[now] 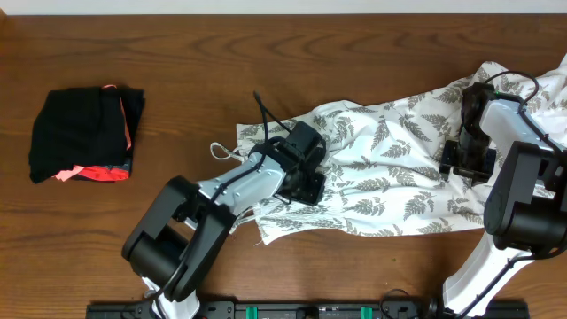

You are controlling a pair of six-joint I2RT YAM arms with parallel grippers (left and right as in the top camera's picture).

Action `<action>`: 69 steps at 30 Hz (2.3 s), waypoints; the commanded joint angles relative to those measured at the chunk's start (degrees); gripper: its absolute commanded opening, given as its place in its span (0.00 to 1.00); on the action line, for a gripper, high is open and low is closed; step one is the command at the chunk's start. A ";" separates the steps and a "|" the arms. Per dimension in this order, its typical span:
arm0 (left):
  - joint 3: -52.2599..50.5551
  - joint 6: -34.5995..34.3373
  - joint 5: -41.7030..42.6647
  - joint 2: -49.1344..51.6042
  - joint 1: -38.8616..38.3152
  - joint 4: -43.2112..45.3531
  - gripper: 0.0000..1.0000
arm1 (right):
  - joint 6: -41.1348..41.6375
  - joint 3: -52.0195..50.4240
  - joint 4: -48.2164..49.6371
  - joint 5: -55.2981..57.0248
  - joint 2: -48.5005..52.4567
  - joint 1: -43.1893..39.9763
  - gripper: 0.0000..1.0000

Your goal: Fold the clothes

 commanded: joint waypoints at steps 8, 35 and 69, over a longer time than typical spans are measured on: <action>-0.85 -0.17 -4.28 3.45 8.00 -4.09 0.25 | -1.36 0.00 0.07 -5.38 1.09 1.40 0.56; -0.85 2.64 -4.92 3.43 27.98 -3.65 0.25 | -3.41 0.04 6.99 0.70 -0.98 0.61 0.66; -0.85 2.67 -6.84 3.45 32.37 -3.48 0.25 | 3.04 10.88 7.50 -1.36 -1.01 -29.57 0.74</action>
